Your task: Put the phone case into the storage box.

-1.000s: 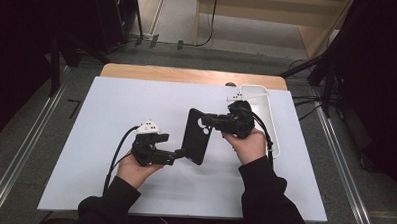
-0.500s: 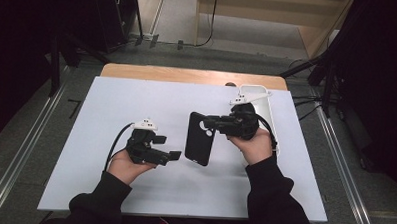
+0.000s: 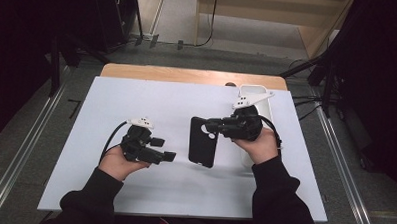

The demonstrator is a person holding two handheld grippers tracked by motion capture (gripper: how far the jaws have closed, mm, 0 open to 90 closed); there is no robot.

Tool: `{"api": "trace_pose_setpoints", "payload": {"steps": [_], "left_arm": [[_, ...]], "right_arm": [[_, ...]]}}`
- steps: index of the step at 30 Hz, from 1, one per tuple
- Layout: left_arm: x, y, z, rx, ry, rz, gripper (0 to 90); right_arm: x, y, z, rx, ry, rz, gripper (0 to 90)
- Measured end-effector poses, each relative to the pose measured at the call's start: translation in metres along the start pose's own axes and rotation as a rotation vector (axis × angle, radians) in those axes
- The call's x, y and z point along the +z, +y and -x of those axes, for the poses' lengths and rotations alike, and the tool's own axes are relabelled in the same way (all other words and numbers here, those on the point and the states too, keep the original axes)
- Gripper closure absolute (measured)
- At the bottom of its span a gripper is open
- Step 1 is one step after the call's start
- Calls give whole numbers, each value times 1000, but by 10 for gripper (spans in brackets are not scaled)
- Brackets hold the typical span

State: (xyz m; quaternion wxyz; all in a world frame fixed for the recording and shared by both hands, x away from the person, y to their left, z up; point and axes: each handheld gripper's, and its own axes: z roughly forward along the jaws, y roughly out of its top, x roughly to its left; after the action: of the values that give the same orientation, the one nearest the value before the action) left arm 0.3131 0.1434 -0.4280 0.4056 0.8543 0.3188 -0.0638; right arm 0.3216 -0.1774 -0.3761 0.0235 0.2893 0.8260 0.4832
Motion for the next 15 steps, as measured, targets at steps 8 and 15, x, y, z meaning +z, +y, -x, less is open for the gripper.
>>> {"api": "trace_pose_setpoints", "payload": {"steps": [8,15], "left_arm": [[-9,4,-2,15,-15,-9,246],[-15,8,3,76,-39,-21,278]], "right_arm": [[-4,-2,3,-33,46,5,745],[-1,-2,-1,-56,79,-19,745]]}}
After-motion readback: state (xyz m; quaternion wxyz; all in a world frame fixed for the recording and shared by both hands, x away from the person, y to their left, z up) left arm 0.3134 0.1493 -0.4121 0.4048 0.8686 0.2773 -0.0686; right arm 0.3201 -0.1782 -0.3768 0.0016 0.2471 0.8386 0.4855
